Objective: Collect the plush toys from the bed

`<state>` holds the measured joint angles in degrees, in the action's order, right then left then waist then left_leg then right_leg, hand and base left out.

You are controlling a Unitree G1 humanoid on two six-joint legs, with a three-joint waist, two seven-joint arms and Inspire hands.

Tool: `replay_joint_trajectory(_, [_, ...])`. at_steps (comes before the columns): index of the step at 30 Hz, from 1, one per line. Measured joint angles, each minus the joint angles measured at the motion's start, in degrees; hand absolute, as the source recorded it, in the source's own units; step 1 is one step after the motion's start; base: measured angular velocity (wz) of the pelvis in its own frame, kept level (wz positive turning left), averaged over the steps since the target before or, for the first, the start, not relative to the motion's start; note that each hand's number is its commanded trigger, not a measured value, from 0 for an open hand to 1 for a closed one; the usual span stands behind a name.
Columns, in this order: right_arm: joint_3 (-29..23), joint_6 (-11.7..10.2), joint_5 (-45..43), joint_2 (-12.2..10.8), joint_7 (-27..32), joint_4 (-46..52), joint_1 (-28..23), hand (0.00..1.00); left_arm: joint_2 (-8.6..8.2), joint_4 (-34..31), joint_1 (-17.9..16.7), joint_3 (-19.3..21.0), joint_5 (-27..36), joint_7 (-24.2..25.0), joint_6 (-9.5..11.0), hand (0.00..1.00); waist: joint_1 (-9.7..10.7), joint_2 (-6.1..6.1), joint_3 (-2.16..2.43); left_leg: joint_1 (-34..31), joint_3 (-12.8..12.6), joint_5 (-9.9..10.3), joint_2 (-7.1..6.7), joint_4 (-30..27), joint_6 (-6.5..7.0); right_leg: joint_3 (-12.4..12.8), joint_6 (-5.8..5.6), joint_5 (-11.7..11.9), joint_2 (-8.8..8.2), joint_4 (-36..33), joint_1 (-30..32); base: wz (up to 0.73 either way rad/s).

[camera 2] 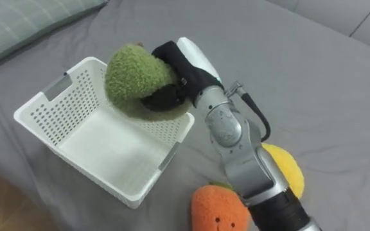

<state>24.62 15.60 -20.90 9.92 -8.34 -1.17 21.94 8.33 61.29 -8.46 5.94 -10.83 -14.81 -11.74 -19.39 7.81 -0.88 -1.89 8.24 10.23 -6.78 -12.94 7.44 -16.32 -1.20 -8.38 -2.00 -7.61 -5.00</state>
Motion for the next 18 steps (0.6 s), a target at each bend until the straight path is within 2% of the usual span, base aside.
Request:
replay_joint_trajectory(3, [1.4,0.6,0.0,-1.5,-0.2,-3.1,0.0,1.0,0.04,0.3,0.2,-0.6,0.0,0.1,-0.4,0.0,-0.1,0.0,-0.16,-0.6,0.6,0.0,-0.2,-0.6,0.03,-1.1,-0.02,0.0,-0.14,0.0,0.1,0.13])
replay_joint_trajectory(9, [2.3,0.6,0.2,-2.0,-0.1,-5.2,0.1,1.0,0.15,0.6,0.5,-1.7,0.0,0.1,-0.6,0.0,-1.5,-0.03,-0.18,-0.6,1.3,-0.3,-0.46,-0.6,-0.01,-1.3,-0.07,0.0,-0.56,0.0,-0.1,0.05])
replay_joint_trajectory(12, [3.7,0.6,0.2,-2.4,0.0,-5.7,0.1,0.65,0.11,0.5,0.4,-1.8,0.0,0.1,-0.9,0.0,-1.7,-0.04,-0.19,-0.6,1.3,-0.3,-0.46,-0.6,-0.03,-1.2,-0.1,0.0,-0.58,0.0,0.0,0.01])
replay_joint_trajectory(14, [3.9,0.4,0.2,-3.4,0.0,-8.4,0.3,0.18,0.11,0.2,0.4,-1.8,-0.1,-0.1,-1.0,0.0,-1.8,-0.06,-0.2,-0.6,1.3,-0.3,-0.47,-0.6,-0.03,-1.1,-0.11,-0.1,-0.6,0.0,-0.1,0.0])
replay_joint_trajectory(15, [3.9,0.5,0.2,-3.5,0.0,-9.7,0.5,0.0,0.12,0.0,0.3,-1.8,-0.1,-0.1,-1.0,0.0,-2.1,-0.07,-0.21,-0.6,1.3,-0.4,-0.48,-0.6,-0.02,-1.1,-0.12,-0.1,-0.62,0.0,-0.1,0.0])
replay_joint_trajectory(18, [3.9,0.5,0.2,-3.4,0.0,-10.5,0.5,0.0,0.12,-0.8,0.2,-1.8,-0.1,-0.7,-1.0,0.0,-2.4,-0.22,-0.31,-0.7,1.3,-0.4,-0.49,-0.6,-0.02,-1.1,-0.14,-0.1,-0.63,0.0,-0.1,0.0])
